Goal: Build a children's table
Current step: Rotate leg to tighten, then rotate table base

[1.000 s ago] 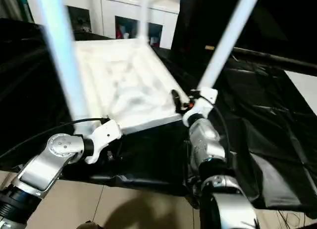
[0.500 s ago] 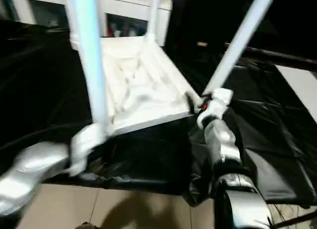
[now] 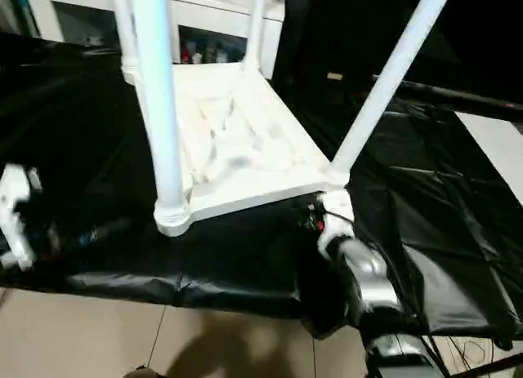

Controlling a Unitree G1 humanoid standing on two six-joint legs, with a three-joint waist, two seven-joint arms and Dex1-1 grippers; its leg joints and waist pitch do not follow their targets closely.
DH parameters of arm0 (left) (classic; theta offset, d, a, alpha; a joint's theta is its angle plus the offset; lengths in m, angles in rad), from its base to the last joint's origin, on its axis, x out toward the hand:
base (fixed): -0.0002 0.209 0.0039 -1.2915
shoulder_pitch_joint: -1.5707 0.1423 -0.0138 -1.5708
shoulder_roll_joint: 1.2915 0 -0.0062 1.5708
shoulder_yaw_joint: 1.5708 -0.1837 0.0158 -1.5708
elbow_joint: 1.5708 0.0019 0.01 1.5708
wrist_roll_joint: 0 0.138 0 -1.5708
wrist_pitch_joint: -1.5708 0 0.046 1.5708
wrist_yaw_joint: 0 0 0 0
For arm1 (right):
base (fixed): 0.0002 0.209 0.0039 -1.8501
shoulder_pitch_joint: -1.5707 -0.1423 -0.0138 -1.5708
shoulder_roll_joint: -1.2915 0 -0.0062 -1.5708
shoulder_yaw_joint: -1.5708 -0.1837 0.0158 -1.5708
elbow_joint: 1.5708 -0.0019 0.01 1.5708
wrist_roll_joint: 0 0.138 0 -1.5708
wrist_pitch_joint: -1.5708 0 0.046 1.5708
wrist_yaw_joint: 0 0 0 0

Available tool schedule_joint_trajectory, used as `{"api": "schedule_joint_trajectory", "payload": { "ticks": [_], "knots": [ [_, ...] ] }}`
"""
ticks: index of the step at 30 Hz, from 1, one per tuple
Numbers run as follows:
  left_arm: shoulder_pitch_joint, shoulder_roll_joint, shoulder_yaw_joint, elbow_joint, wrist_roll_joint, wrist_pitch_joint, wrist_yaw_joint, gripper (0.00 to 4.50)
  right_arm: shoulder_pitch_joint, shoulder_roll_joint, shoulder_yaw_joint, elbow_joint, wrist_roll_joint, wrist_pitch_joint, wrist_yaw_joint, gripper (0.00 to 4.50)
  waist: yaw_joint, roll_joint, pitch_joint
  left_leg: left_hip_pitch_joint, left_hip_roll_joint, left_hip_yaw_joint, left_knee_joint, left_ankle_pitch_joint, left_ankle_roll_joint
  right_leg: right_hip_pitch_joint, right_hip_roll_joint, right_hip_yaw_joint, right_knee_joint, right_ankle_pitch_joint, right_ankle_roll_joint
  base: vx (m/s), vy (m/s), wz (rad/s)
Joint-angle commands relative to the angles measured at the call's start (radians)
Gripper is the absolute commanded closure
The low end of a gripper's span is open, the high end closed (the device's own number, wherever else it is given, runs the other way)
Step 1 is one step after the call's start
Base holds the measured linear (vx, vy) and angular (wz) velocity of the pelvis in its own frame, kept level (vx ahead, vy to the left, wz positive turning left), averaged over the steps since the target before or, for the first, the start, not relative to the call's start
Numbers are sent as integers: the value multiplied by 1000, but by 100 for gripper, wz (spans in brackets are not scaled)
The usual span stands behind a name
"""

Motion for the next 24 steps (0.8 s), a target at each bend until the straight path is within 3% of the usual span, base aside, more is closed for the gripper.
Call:
{"api": "schedule_joint_trajectory", "payload": {
  "ticks": [1,2,3,5,6,7,12,16,18,24],
  "knots": [
    [-59,-58,-61,19,23,-33,48,9,-4,-11,17,5,-33,15,-22,87,-3,24,-55,28,6,-3,-78,-344,-66,26,-31,26,-70,-259,-152,0,0,0],
    [-82,-83,-80,34,40,-43,71,9,-6,-10,23,7,-44,18,-32,87,0,25,-56,30,6,-2,-76,-346,-67,24,-33,27,-71,-261,-150,0,0,0],
    [-124,-125,-123,77,89,-54,120,9,-11,-4,24,6,-50,20,-43,87,-4,22,-58,24,6,-4,-76,-330,-66,30,-33,27,-68,-246,-147,0,0,0],
    [-139,-139,-141,102,121,-89,140,9,-15,0,23,6,-51,20,-47,87,-2,19,-61,23,5,-3,-72,-305,-56,32,-35,28,-67,-227,-142,0,0,0],
    [-161,-176,-149,130,118,-103,153,9,-21,8,22,4,-52,19,-52,87,-5,15,-63,15,4,-5,-72,-276,-53,40,-36,27,-64,-214,-138,0,0,0],
    [-171,-194,-154,142,114,-106,156,9,-24,12,21,2,-50,19,-51,87,-6,20,-65,17,3,-3,-69,-253,-53,38,-35,26,-61,-179,-143,0,0,0],
    [-192,-248,-198,138,87,-87,128,9,-40,20,36,8,-64,7,-45,87,-7,17,-68,20,4,1,-63,-212,-30,39,-31,25,-52,-94,-178,0,0,0],
    [-165,-258,-313,-6,-13,48,16,9,-76,27,41,37,-72,3,-41,87,-1,18,-68,23,5,3,-61,-198,-25,38,-31,24,-47,-74,-198,0,0,0],
    [-160,-265,-358,-41,-22,73,-5,9,-86,31,40,45,-75,4,-40,87,0,16,-67,23,8,5,-60,-186,-25,38,-27,23,-44,-45,-205,0,0,0],
    [-198,-361,-448,-17,27,33,10,9,-104,48,47,52,-80,1,-30,87,-9,10,-64,18,4,5,-61,-220,-25,43,-32,27,-56,-111,-179,0,0,0]
  ]
}}
